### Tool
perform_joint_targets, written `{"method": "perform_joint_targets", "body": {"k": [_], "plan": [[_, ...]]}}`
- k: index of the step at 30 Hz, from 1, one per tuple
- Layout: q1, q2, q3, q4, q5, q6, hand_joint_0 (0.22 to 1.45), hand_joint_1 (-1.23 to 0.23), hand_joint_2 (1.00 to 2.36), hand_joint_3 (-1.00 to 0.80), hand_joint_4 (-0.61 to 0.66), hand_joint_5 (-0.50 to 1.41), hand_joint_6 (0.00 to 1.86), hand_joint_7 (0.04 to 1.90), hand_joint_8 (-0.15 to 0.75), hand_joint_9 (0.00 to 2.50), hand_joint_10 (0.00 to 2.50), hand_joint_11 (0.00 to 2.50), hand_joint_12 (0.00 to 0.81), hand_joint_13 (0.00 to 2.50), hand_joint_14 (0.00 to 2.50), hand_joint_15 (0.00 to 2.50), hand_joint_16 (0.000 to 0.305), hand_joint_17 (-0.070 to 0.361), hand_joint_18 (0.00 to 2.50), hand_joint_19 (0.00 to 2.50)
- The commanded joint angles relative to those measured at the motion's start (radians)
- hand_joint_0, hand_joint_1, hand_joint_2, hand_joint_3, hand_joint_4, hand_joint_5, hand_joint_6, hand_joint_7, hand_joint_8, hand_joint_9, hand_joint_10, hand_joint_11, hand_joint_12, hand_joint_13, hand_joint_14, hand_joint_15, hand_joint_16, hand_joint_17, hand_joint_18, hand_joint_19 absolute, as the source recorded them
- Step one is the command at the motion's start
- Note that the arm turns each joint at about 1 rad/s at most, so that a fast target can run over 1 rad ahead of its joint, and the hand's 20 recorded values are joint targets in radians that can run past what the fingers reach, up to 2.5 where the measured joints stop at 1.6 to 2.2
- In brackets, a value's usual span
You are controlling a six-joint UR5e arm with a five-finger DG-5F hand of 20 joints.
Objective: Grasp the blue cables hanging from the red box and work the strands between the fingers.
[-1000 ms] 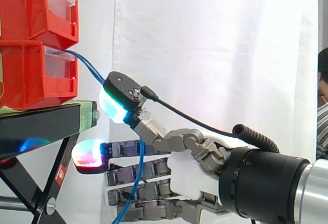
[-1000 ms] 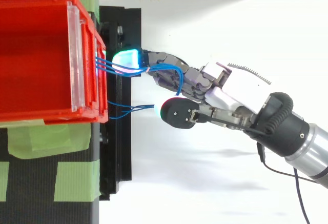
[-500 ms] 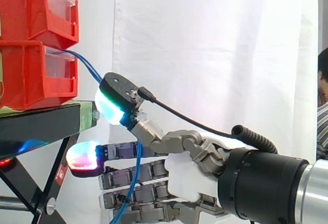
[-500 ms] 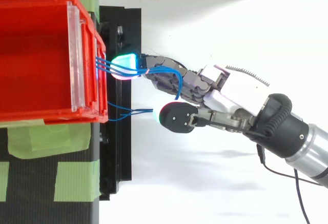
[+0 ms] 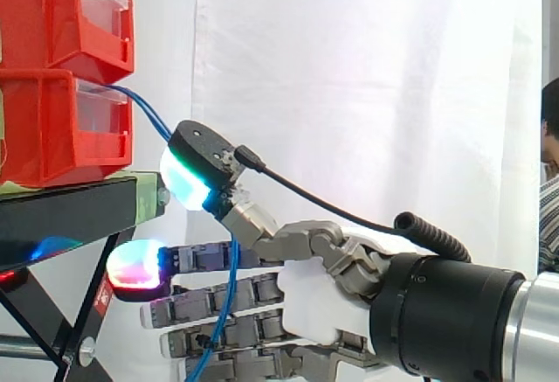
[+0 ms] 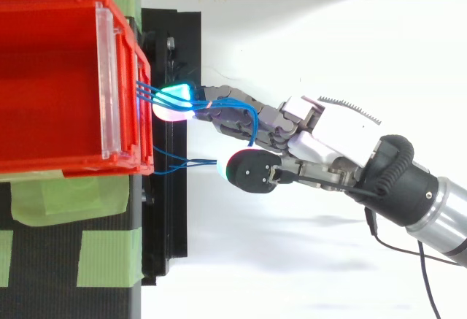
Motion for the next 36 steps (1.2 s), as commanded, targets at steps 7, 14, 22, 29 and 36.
{"method": "perform_joint_targets", "body": {"k": [7, 14, 22, 29, 36], "plan": [[-0.003, 0.005, 0.0, 0.0, -0.001, 0.025, 0.71, -0.43, 1.0, -1.0, 0.22, -0.28, 0.01, 0.68, 0.39, 0.38, 0.01, 0.36, 0.426, 0.18, 0.01, 0.28, 0.075, 0.168, 0.16, 0.2], [-0.006, 0.012, 0.0, -0.016, -0.001, 0.025, 0.71, -0.45, 1.0, -1.0, 0.23, -0.25, 0.01, 0.66, 0.411, 0.48, 0.01, 0.4, 0.436, 0.28, 0.01, 0.28, 0.075, 0.169, 0.27, 0.14], [-0.005, 0.012, 0.001, -0.016, 0.001, 0.022, 0.72, -0.45, 1.0, -1.0, 0.24, -0.23, 0.01, 0.66, 0.425, 0.58, 0.01, 0.53, 0.444, 0.41, 0.01, 0.33, 0.073, 0.164, 0.4, 0.16], [-0.006, 0.014, 0.001, -0.016, 0.001, 0.019, 0.73, -0.46, 1.0, -1.0, 0.25, -0.21, 0.01, 0.67, 0.442, 0.67, 0.01, 0.7, 0.467, 0.54, 0.01, 0.43, 0.07, 0.157, 0.64, 0.31], [-0.006, 0.014, 0.0, -0.016, 0.001, 0.019, 0.74, -0.47, 1.0, -1.0, 0.26, -0.2, 0.01, 0.68, 0.447, 0.73, 0.02, 0.82, 0.479, 0.65, 0.02, 0.54, 0.069, 0.156, 0.73, 0.38]]}}
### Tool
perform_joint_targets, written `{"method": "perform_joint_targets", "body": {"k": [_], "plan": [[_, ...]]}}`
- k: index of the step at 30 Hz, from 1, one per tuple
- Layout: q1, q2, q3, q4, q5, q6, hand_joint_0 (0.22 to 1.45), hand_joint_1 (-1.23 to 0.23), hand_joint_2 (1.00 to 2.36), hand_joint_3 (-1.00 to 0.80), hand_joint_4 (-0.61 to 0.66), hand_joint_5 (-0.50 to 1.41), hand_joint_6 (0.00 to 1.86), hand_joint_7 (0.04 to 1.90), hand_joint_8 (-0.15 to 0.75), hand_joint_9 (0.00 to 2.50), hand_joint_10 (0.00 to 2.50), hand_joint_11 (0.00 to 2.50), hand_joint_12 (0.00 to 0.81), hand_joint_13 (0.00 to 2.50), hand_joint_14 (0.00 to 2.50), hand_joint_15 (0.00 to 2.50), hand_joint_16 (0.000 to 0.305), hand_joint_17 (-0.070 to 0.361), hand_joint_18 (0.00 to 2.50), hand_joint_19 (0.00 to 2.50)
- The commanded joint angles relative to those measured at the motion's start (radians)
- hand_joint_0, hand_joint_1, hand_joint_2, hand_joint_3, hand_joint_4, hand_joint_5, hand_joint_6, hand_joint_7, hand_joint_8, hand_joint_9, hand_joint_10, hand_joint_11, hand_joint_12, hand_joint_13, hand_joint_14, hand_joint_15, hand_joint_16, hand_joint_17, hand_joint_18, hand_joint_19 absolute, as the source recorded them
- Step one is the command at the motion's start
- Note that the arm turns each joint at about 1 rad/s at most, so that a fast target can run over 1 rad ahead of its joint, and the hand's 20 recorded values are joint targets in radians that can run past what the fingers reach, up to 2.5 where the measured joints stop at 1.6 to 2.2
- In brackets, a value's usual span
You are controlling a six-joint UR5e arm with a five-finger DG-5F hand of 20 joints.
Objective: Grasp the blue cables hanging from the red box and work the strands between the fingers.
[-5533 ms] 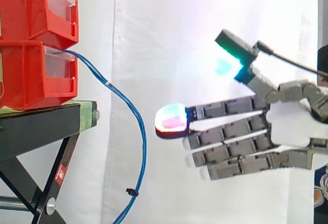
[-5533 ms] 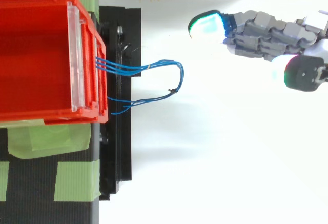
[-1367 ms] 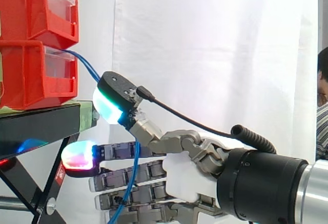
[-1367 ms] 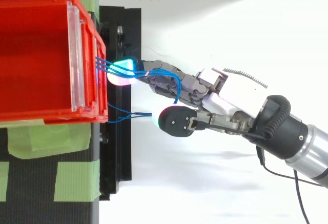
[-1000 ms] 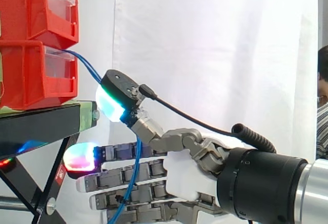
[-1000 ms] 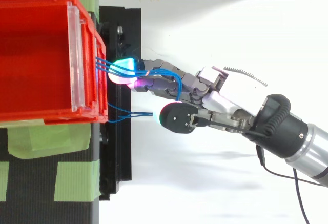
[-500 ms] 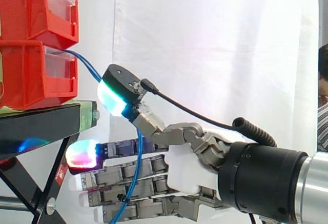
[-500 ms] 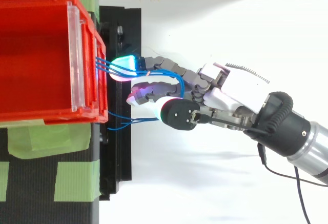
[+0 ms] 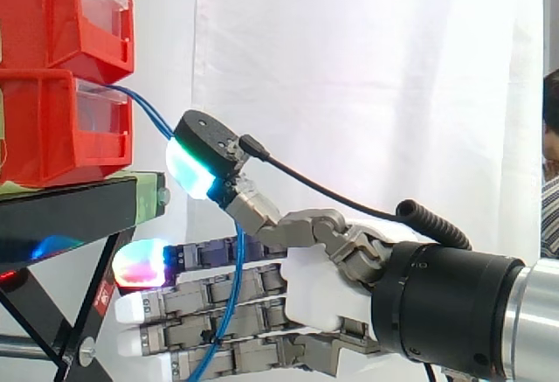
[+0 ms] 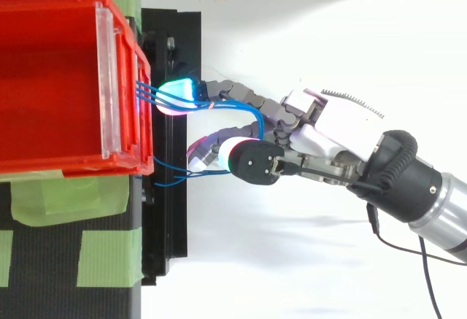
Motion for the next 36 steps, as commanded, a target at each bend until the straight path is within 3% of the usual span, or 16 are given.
{"method": "perform_joint_targets", "body": {"k": [1, 20, 22, 27, 36], "plan": [[0.0, 0.0, 0.001, 0.0, 0.0, 0.0, 0.74, -0.47, 1.0, -1.0, 0.26, -0.19, 0.01, 0.68, 0.445, 0.73, 0.01, 0.84, 0.479, 0.66, 0.02, 0.56, 0.069, 0.155, 0.74, 0.4], [0.0, 0.0, -0.001, -0.002, 0.0, -0.002, 0.75, -0.47, 1.0, -1.0, 0.28, -0.16, 0.01, 0.7, 0.444, 0.93, 0.01, 1.32, 0.515, 1.01, 0.02, 1.08, 0.07, 0.157, 0.93, 0.61], [0.0, 0.0, -0.001, -0.002, 0.0, -0.002, 0.75, -0.48, 1.0, -1.0, 0.29, -0.15, 0.01, 0.71, 0.433, 0.98, 0.0, 1.51, 0.517, 1.07, 0.01, 1.24, 0.07, 0.158, 0.96, 0.67], [0.0, 0.0, -0.001, -0.002, 0.0, -0.002, 0.75, -0.48, 1.0, -1.0, 0.29, -0.14, 0.01, 0.71, 0.425, 0.99, 0.08, 1.59, 0.504, 1.16, 0.01, 1.5, 0.072, 0.161, 1.03, 0.78], [0.0, 0.001, -0.001, -0.002, 0.0, 0.005, 0.75, -0.48, 1.0, -1.0, 0.3, -0.11, 0.01, 0.72, 0.415, 0.95, 0.65, 1.6, 0.492, 1.06, 0.86, 1.38, 0.073, 0.164, 1.16, 0.96]]}}
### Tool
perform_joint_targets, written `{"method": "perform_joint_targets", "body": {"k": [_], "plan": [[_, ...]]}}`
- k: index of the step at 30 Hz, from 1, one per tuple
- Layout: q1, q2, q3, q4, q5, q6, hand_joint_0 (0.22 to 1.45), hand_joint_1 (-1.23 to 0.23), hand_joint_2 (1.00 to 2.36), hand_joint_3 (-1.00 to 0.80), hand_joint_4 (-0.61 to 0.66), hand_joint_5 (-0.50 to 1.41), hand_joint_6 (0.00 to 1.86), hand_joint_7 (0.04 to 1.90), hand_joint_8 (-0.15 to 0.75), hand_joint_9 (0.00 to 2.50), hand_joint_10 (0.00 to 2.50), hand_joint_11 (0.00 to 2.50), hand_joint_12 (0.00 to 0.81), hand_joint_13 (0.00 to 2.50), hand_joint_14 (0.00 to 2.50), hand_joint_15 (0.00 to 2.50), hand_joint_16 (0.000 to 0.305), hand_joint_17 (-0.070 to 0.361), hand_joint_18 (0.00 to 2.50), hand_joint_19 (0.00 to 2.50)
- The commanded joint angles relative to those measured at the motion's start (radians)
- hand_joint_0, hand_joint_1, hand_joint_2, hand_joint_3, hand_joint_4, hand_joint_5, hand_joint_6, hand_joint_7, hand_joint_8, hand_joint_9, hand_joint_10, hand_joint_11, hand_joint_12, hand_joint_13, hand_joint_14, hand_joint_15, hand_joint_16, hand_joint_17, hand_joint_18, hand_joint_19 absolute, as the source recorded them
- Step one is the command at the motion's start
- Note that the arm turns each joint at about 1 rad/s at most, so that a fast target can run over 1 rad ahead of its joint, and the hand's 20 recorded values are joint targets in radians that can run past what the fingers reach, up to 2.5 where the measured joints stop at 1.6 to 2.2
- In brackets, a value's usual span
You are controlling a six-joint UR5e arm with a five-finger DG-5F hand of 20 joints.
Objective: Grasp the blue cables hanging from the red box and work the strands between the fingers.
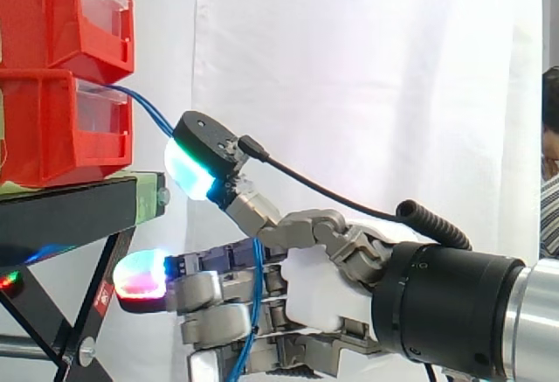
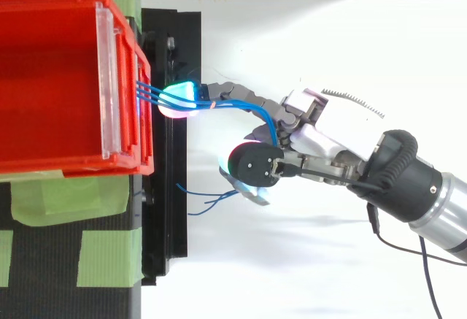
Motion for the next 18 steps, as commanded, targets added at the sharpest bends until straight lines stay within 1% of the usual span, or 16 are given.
{"method": "perform_joint_targets", "body": {"k": [1, 2, 3, 4, 5, 7, 8, 11, 12, 13, 14, 15, 16, 17, 18], "plan": [[0.0, 0.001, 0.0, 0.0, 0.0, 0.001, 0.75, -0.48, 1.0, -1.0, 0.31, -0.11, 0.01, 0.72, 0.409, 0.94, 0.72, 1.61, 0.495, 1.04, 0.98, 1.35, 0.073, 0.164, 1.17, 0.98], [0.0, -0.001, 0.001, 0.0, 0.0, 0.001, 0.75, -0.48, 1.0, -1.0, 0.31, -0.11, 0.01, 0.73, 0.416, 0.94, 0.74, 1.6, 0.493, 1.04, 1.02, 1.34, 0.073, 0.164, 1.17, 0.97], [0.0, 0.001, 0.0, 0.0, 0.0, 0.001, 0.75, -0.48, 1.0, -1.0, 0.31, -0.11, 0.01, 0.73, 0.414, 0.93, 0.81, 1.6, 0.49, 1.03, 1.08, 1.34, 0.073, 0.164, 1.19, 0.99], [0.0, 0.001, 0.0, 0.0, 0.0, 0.001, 0.75, -0.48, 1.0, -1.0, 0.31, -0.11, 0.01, 0.73, 0.408, 0.92, 0.88, 1.62, 0.488, 1.01, 1.2, 1.32, 0.072, 0.163, 1.2, 1.02], [0.0, 0.001, 0.0, 0.0, -0.002, 0.004, 0.75, -0.48, 1.0, -1.0, 0.31, -0.1, 0.01, 0.73, 0.413, 0.91, 0.94, 1.61, 0.488, 1.0, 1.25, 1.31, 0.072, 0.163, 1.2, 1.03], [0.0, 0.001, 0.0, 0.0, 0.0, 0.014, 0.75, -0.48, 1.0, -1.0, 0.31, -0.1, 0.01, 0.73, 0.41, 0.9, 1.08, 1.59, 0.493, 1.0, 1.44, 1.25, 0.073, 0.163, 1.22, 1.07], [0.0, 0.001, 0.001, 0.0, 0.0, 0.017, 0.75, -0.48, 1.0, -1.0, 0.31, -0.1, 0.01, 0.73, 0.411, 0.89, 1.14, 1.59, 0.492, 0.99, 1.46, 1.26, 0.072, 0.162, 1.23, 1.1], [-0.002, 0.004, 0.0, -0.006, 0.0, 0.038, 0.75, -0.48, 1.0, -1.0, 0.31, -0.1, 0.01, 0.73, 0.411, 0.87, 1.23, 1.63, 0.484, 0.96, 1.64, 1.24, 0.072, 0.161, 1.26, 1.16], [-0.002, 0.004, 0.001, -0.009, 0.0, 0.038, 0.75, -0.49, 1.0, -1.0, 0.31, -0.1, 0.01, 0.74, 0.416, 0.85, 1.36, 1.6, 0.487, 0.94, 1.78, 1.24, 0.071, 0.16, 1.27, 1.18], [-0.002, 0.004, 0.001, -0.012, -0.002, 0.04, 0.75, -0.49, 1.0, -1.0, 0.31, -0.1, 0.01, 0.73, 0.416, 0.83, 1.47, 1.59, 0.488, 0.93, 1.87, 1.24, 0.071, 0.16, 1.28, 1.19], [-0.002, 0.006, 0.001, -0.015, 0.0, 0.04, 0.75, -0.48, 1.0, -1.0, 0.31, -0.1, 0.01, 0.74, 0.42, 0.82, 1.53, 1.59, 0.486, 0.92, 1.9, 1.24, 0.071, 0.161, 1.3, 1.19], [-0.002, 0.012, 0.0, -0.026, -0.002, 0.04, 0.75, -0.49, 1.0, -1.0, 0.31, -0.1, 0.01, 0.74, 0.42, 0.81, 1.59, 1.63, 0.486, 0.9, 2.02, 1.22, 0.071, 0.159, 1.31, 1.22], [-0.002, 0.013, 0.0, -0.029, -0.002, 0.04, 0.75, -0.49, 1.0, -1.0, 0.31, -0.1, 0.01, 0.74, 0.419, 0.77, 1.83, 1.61, 0.489, 0.89, 2.1, 1.23, 0.07, 0.157, 1.34, 1.27], [-0.003, 0.015, 0.0, -0.034, -0.002, 0.04, 0.75, -0.49, 1.0, -1.0, 0.31, -0.1, 0.01, 0.74, 0.417, 0.77, 1.87, 1.61, 0.483, 0.88, 2.17, 1.22, 0.069, 0.155, 1.37, 1.32], [-0.003, 0.021, 0.0, -0.041, -0.002, 0.04, 0.75, -0.49, 1.0, -1.0, 0.32, -0.09, 0.01, 0.75, 0.42, 0.75, 2.02, 1.62, 0.484, 0.86, 2.27, 1.21, 0.067, 0.152, 1.38, 1.39]]}}
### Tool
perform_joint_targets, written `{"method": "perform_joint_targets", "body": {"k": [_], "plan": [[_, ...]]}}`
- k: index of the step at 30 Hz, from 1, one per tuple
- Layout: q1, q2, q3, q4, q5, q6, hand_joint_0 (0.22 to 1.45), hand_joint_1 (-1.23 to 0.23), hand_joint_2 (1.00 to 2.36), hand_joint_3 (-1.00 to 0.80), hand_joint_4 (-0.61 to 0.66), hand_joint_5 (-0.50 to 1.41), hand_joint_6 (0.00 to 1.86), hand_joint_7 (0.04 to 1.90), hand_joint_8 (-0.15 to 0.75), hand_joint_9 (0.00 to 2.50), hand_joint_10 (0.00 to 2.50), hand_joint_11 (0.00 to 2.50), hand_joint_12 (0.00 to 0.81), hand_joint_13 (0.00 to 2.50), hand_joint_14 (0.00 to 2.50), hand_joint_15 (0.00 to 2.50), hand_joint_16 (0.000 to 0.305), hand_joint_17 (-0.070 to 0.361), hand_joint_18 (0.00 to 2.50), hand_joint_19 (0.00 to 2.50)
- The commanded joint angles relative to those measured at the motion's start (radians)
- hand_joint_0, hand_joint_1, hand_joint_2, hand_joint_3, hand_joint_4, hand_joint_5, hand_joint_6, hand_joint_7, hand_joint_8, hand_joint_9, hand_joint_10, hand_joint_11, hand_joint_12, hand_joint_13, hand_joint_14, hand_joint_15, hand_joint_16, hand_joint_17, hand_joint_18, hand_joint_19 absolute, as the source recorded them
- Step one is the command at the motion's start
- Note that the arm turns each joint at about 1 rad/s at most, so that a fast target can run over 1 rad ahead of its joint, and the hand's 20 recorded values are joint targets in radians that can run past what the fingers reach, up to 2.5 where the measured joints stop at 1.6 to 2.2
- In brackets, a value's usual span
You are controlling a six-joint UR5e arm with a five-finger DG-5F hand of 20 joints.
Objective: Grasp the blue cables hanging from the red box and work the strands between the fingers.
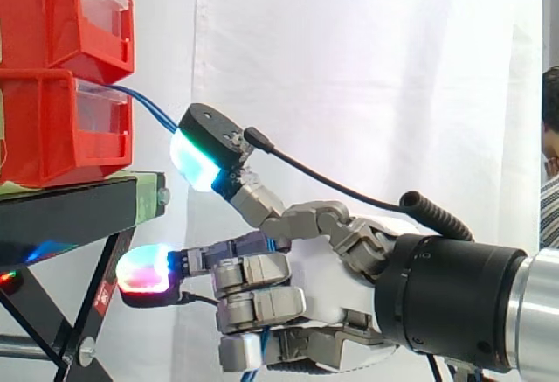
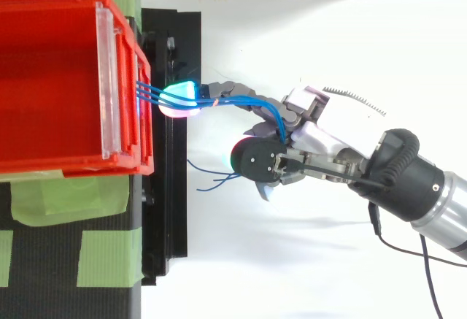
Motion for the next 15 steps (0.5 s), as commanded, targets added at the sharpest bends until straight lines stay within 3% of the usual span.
{"method": "perform_joint_targets", "body": {"k": [1, 3, 4, 7, 15], "plan": [[-0.001, 0.009, 0.001, -0.021, -0.001, 0.001, 0.75, -0.49, 1.0, -1.0, 0.32, -0.09, 0.01, 0.75, 0.421, 0.73, 2.19, 1.64, 0.484, 0.85, 2.39, 1.23, 0.065, 0.146, 1.43, 1.5], [-0.002, 0.009, 0.0, -0.027, -0.001, 0.006, 0.75, -0.49, 1.0, -1.0, 0.32, -0.09, 0.01, 0.75, 0.424, 0.71, 2.39, 1.69, 0.485, 0.82, 2.5, 1.25, 0.062, 0.139, 1.49, 1.62], [-0.002, 0.009, 0.001, -0.027, -0.001, 0.007, 0.75, -0.49, 1.0, -1.0, 0.32, -0.08, 0.01, 0.75, 0.429, 0.67, 2.5, 1.73, 0.488, 0.82, 2.5, 1.27, 0.059, 0.133, 1.46, 1.55], [-0.002, 0.009, 0.001, -0.027, -0.001, 0.01, 0.75, -0.49, 1.0, -1.0, 0.33, -0.06, 0.01, 0.77, 0.43, 0.62, 2.5, 1.86, 0.495, 0.84, 2.5, 1.33, 0.059, 0.133, 1.4, 1.22], [-0.006, 0.008, 0.0, -0.027, -0.001, 0.01, 0.75, -0.49, 1.0, -1.0, 0.33, -0.03, 0.01, 0.91, 0.443, 0.6, 2.5, 2.21, 0.529, 0.95, 2.5, 1.44, 0.062, 0.139, 1.34, 0.81]]}}
